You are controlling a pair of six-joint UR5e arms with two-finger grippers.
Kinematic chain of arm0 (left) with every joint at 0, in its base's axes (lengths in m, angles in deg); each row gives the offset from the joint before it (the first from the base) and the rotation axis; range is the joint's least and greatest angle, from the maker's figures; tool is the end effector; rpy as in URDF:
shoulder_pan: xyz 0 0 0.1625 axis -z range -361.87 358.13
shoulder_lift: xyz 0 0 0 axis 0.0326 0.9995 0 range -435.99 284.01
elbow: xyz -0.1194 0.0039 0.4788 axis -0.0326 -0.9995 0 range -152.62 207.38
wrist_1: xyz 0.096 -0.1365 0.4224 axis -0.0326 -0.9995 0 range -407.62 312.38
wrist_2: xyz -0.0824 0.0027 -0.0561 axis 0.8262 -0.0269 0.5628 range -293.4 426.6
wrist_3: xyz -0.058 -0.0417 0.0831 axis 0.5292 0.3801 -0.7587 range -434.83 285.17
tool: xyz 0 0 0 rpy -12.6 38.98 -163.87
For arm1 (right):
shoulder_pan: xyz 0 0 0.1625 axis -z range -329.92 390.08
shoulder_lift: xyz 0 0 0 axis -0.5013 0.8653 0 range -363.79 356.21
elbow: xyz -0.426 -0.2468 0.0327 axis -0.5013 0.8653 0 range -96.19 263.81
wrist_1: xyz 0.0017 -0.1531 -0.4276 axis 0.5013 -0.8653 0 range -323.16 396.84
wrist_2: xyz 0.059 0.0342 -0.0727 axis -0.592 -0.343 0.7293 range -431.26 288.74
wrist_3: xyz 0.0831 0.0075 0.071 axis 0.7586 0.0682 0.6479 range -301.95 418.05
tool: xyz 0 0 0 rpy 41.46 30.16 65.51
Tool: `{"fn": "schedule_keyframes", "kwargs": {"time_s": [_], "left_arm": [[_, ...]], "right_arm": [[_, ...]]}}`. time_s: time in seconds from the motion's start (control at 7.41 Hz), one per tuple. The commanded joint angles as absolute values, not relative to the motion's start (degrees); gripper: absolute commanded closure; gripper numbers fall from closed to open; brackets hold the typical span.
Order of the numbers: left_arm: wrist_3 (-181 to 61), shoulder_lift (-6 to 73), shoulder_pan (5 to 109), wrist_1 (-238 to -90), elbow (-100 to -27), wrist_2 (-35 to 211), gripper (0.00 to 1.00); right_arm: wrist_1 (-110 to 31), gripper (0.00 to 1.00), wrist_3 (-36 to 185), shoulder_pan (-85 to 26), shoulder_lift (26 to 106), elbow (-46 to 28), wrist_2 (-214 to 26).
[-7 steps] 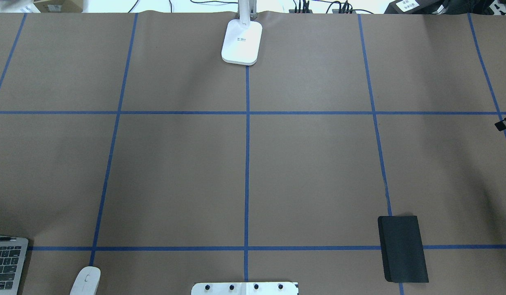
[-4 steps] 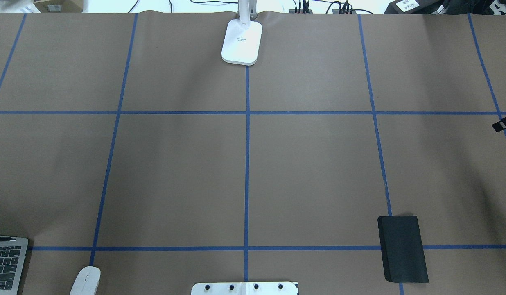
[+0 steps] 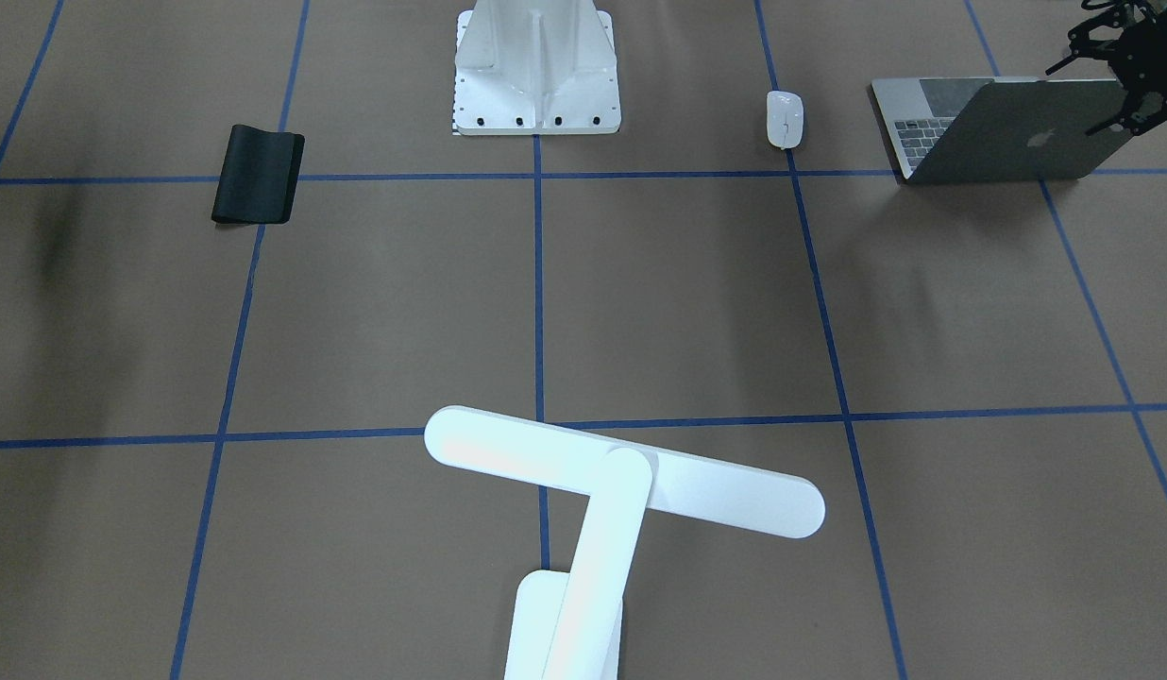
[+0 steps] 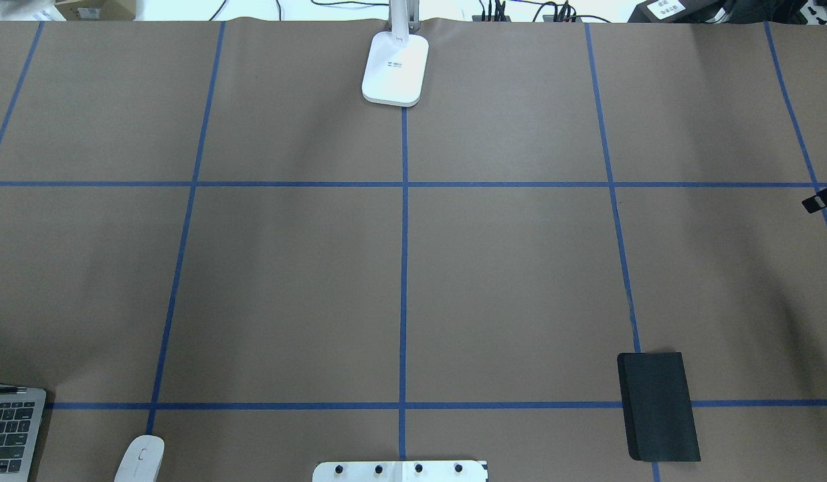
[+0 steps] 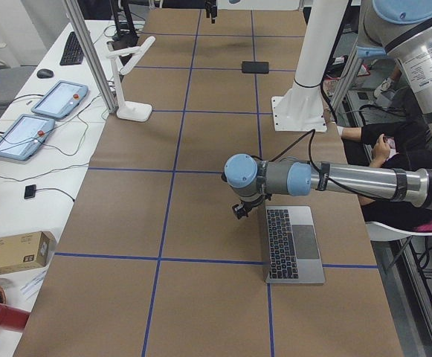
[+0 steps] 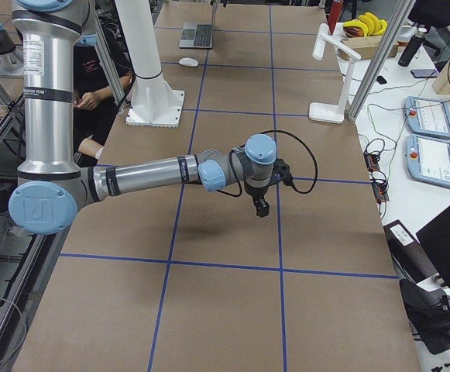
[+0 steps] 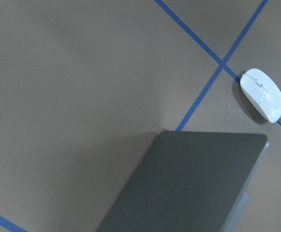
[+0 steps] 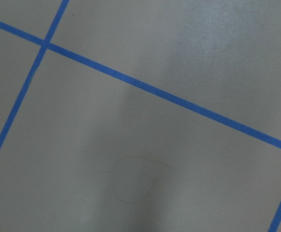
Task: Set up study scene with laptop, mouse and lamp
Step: 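Grasp the silver laptop edge with the left gripper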
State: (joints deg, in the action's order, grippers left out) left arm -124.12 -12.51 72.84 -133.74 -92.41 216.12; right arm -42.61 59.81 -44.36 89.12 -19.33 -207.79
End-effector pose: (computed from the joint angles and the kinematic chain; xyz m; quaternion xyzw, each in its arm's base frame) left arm 0.0449 -0.3115 0.6359 0.1407 0.4760 0.4615 0.7353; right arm -0.0881 -0.5174 0.6133 0.1052 -0.4090 -0.1792 0.8885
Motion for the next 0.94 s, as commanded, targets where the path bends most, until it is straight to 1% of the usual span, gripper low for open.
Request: {"fn": "schedule_keyframes", "kwargs": {"time_s": [0.0,0.54,0.81], "left_arm": [[-130.00,-13.50,72.67,-133.84,-92.68,214.88,0.02],[-137.12,-13.94,72.49,-137.09,-92.77,209.25,0.05],[-140.12,-15.78,72.32,-137.18,-92.86,209.25,0.06]], "right_arm": [[-42.61,0.00,59.80,-44.36,88.93,-19.37,-207.75],[-42.61,0.00,59.80,-44.27,88.14,-19.28,-207.49],[-42.61,0.00,59.80,-44.27,88.14,-19.28,-207.49]]}}
